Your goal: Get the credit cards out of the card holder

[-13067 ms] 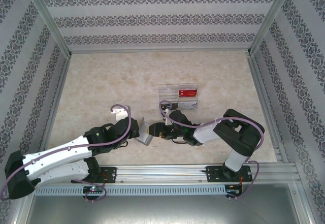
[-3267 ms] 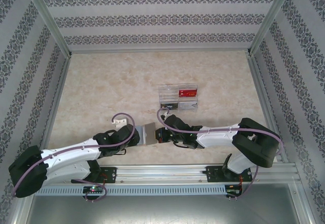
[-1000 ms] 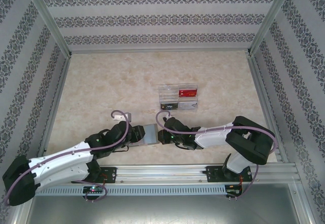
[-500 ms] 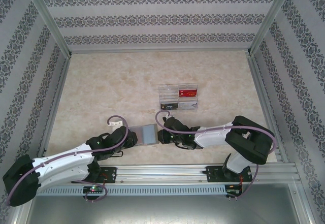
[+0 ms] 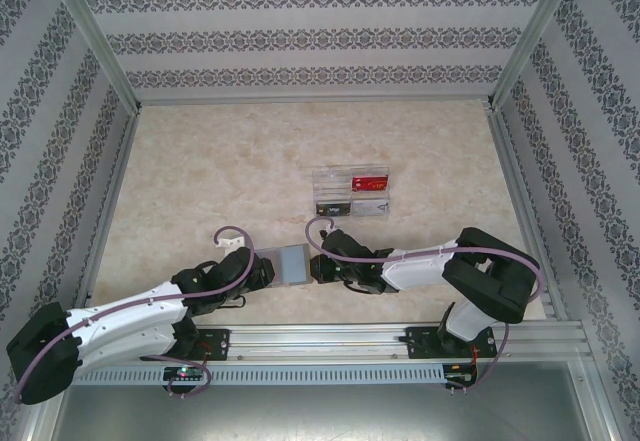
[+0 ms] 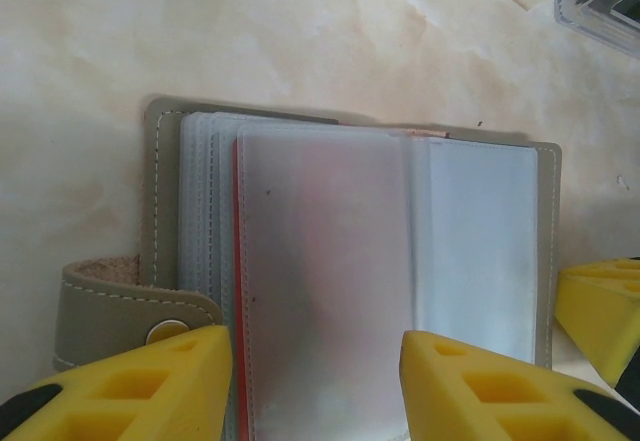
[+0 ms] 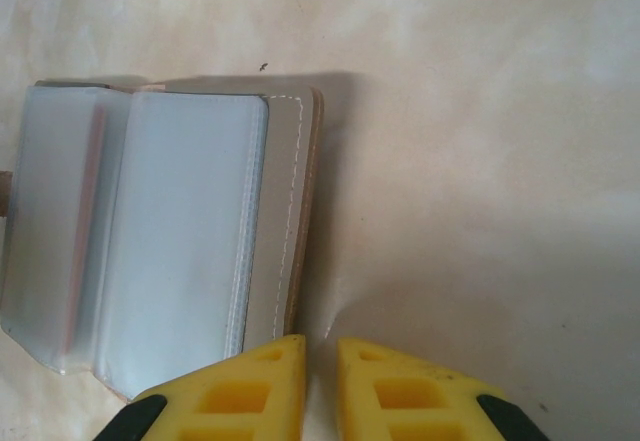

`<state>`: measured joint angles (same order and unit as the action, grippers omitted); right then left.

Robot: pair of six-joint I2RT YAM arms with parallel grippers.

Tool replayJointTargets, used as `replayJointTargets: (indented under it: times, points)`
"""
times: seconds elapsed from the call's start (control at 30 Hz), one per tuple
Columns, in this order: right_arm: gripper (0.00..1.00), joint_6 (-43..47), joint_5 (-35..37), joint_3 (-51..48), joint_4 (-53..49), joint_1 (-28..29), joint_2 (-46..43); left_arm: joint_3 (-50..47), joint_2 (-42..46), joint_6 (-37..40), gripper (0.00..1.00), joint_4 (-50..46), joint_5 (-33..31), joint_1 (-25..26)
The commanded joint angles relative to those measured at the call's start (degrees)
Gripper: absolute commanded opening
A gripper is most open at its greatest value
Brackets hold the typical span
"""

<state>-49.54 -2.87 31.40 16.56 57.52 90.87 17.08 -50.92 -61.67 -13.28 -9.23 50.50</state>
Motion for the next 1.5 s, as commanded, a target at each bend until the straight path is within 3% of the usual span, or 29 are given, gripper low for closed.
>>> replayJointTargets:
  times: [0.0,0.5,0.77,0.97,1.0,1.1,1.17,1.3,1.47]
  points:
    - [0.18,-0.11,-2.27,1.21,1.09,0.27,3.27,-0.67,-0.20,1.02,0.48,1.89,0.23,-0.67]
    - [0.18,-0.41,-2.61,1.22,1.39,0.38,3.53,0.92,-5.08,0.95,0.48,1.67,0.93,-0.67]
    - [0.18,-0.47,-2.93,1.56,1.68,0.40,4.01,0.22,-7.13,1.97,0.49,9.45,5.22,-0.67]
    - [0.18,-0.47,-2.83,1.47,1.72,0.40,3.88,1.04,-7.45,2.89,0.52,9.73,5.76,-0.67]
    - [0.18,-0.41,-2.81,1.47,1.72,0.40,3.88,1.15,-7.40,3.02,0.54,9.65,5.81,-0.67]
    - [0.18,-0.47,-2.92,1.47,1.72,0.40,3.96,1.17,-6.77,2.98,0.81,8.87,5.59,-0.68]
    - [0.18,-0.46,-2.85,1.47,1.72,0.40,3.94,1.10,-5.70,2.89,0.91,8.31,5.32,-0.67]
    - [0.18,-0.34,-2.83,1.47,1.69,0.40,3.88,1.06,-3.08,3.23,1.00,7.43,5.10,-0.67]
    - [0.18,-0.11,-2.45,1.56,1.15,0.39,3.30,1.27,-0.68,3.77,1.00,6.18,4.84,-0.67]
